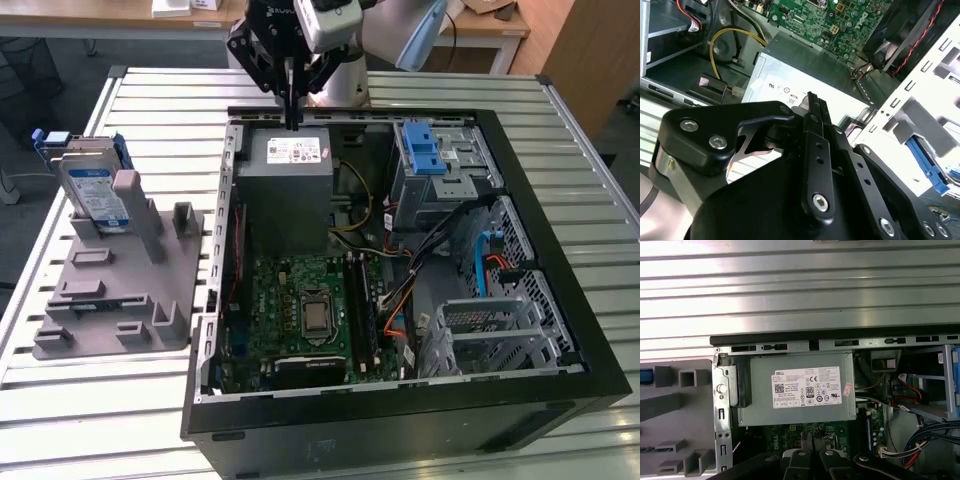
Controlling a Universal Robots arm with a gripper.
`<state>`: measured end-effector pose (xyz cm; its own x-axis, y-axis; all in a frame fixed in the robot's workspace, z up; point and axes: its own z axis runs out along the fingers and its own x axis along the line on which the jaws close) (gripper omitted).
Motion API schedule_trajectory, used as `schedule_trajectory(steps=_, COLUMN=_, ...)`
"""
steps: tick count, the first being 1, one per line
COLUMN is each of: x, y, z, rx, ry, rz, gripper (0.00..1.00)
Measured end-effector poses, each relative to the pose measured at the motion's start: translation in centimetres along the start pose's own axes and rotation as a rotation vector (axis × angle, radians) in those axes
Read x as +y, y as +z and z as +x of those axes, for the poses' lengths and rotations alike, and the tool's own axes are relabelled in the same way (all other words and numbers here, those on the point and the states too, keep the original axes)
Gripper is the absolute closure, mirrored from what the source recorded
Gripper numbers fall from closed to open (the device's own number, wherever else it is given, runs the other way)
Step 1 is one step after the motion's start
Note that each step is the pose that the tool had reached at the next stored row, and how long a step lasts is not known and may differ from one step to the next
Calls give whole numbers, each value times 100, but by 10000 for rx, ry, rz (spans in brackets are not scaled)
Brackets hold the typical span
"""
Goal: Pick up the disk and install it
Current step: 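Reach for the disk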
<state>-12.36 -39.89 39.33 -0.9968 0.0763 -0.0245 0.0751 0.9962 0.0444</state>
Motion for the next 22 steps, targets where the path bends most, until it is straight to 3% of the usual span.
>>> schedule_trajectory(steps=22, x=-11, y=2, z=143, rx=1, ry=0, rz=1, gripper=85)
